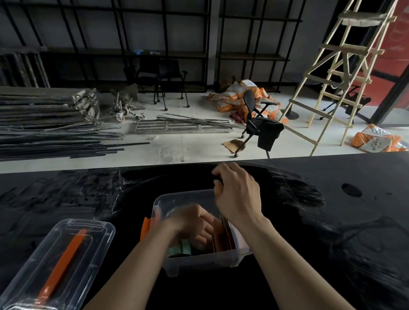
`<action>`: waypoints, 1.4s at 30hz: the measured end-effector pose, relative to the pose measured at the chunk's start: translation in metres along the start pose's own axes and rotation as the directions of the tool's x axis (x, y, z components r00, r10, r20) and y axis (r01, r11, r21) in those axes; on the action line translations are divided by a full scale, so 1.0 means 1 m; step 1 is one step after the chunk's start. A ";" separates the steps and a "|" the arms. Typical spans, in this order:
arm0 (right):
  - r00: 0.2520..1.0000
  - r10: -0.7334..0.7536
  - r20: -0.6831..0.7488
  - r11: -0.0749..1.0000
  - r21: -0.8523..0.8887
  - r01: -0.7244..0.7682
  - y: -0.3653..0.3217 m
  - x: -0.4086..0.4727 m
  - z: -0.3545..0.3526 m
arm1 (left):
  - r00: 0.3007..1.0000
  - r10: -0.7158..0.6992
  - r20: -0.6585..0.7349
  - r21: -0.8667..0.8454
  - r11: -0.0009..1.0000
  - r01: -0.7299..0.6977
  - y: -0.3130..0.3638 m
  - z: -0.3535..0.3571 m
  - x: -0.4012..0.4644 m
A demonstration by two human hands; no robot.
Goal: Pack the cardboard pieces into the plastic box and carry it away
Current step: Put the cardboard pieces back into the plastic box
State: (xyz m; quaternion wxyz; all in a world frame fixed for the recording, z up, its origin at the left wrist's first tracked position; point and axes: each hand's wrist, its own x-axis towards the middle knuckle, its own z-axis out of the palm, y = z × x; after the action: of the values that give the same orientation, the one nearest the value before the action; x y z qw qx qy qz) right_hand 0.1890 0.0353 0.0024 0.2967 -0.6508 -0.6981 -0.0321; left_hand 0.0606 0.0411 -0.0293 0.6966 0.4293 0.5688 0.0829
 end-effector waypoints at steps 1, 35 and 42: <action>1.000 0.013 -0.006 0.999 0.033 -0.012 -0.004 0.002 0.000 | 1.000 -0.012 0.006 0.028 1.000 0.012 0.002 0.000 -0.002; 0.845 0.143 0.515 0.988 -0.123 -0.093 0.017 -0.011 -0.010 | 0.948 0.234 -0.214 0.103 0.971 -0.216 -0.004 0.043 0.014; 0.721 0.240 0.650 0.962 -0.260 -0.086 0.007 -0.023 0.007 | 0.943 0.201 -0.265 0.021 0.979 -0.203 -0.010 0.037 0.016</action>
State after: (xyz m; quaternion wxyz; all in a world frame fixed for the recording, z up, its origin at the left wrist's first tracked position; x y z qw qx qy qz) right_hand 0.1921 0.0192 -0.0163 -0.0464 -0.7046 -0.6900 0.1590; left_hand 0.0942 0.0261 -0.0487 0.6031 0.4682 0.6099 0.2126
